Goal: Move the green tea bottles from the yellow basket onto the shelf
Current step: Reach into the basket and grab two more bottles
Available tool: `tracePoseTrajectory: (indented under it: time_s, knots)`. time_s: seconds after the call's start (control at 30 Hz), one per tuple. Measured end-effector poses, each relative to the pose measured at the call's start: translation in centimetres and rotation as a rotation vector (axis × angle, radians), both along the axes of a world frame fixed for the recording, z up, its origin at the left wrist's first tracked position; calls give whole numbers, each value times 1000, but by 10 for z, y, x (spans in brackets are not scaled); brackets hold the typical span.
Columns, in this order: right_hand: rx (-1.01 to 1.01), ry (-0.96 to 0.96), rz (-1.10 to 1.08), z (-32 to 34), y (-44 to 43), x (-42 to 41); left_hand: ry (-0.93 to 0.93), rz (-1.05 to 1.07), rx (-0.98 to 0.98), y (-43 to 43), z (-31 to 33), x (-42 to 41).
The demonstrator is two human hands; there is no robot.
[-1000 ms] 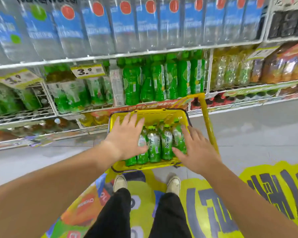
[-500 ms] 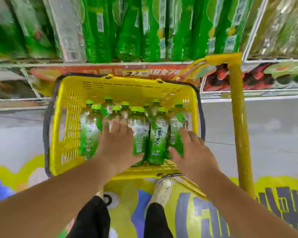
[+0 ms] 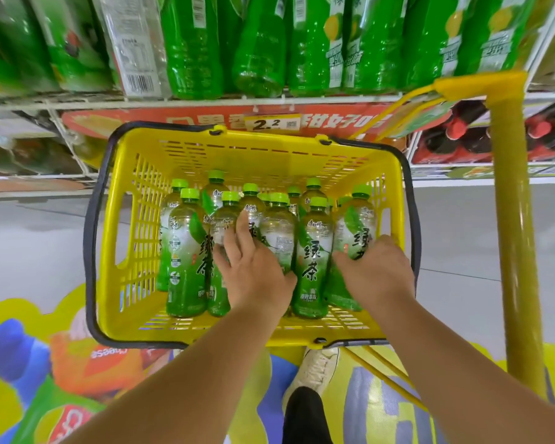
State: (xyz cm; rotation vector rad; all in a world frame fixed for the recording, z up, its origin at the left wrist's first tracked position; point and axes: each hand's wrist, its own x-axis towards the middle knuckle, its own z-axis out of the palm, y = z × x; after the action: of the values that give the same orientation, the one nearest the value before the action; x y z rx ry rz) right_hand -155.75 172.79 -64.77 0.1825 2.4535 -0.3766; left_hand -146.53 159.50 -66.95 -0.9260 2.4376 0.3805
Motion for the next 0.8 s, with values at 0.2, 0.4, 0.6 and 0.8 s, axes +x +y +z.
tracePoseTrajectory:
  time_s: [0.2,0.4,0.6,0.8]
  knots:
    - [-208,-62,-281,-6,6,11,150,16,-58,7,-7,11]
    - [-323,-60,-362,-13,12,15,164,193,171,10,-2,8]
    - [-353,-57,-366,-22,17,15,69,208,201,4,1,-4]
    - [-369,-63,-308,-10,22,16,108,406,414,3,12,-3]
